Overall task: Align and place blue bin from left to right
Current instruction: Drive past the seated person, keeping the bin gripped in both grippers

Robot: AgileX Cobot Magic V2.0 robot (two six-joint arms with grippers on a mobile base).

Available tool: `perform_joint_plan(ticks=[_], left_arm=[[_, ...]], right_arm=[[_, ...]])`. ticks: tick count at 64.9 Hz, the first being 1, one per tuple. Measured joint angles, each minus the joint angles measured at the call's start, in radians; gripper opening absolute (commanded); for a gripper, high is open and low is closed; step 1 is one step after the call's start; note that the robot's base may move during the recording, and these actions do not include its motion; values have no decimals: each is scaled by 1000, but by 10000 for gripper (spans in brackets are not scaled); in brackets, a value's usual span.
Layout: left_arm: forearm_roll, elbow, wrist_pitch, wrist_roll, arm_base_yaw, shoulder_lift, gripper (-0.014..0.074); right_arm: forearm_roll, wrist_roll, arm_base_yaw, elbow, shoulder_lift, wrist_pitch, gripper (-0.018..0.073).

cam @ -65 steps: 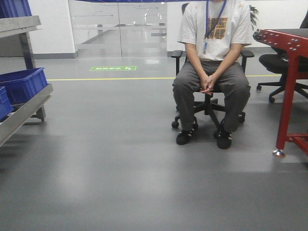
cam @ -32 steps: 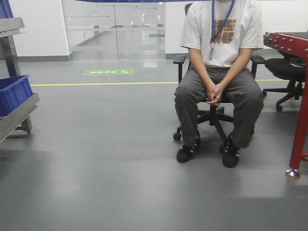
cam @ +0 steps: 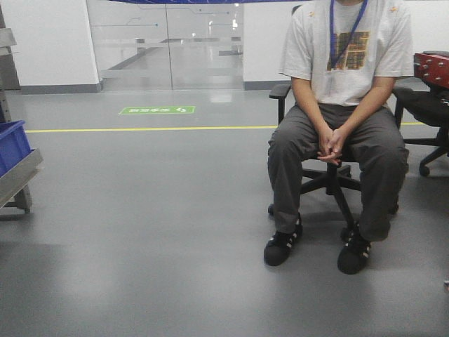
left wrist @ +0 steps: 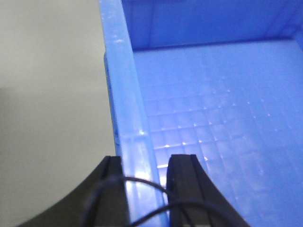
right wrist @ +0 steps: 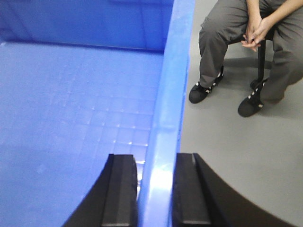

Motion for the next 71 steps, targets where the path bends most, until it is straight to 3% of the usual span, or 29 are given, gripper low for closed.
perform_joint_plan(ticks=[71], left_arm=[[-6,0,-9,0,0,7,-111]], right_arm=[[-2,0,0,0,2,-6,-67]])
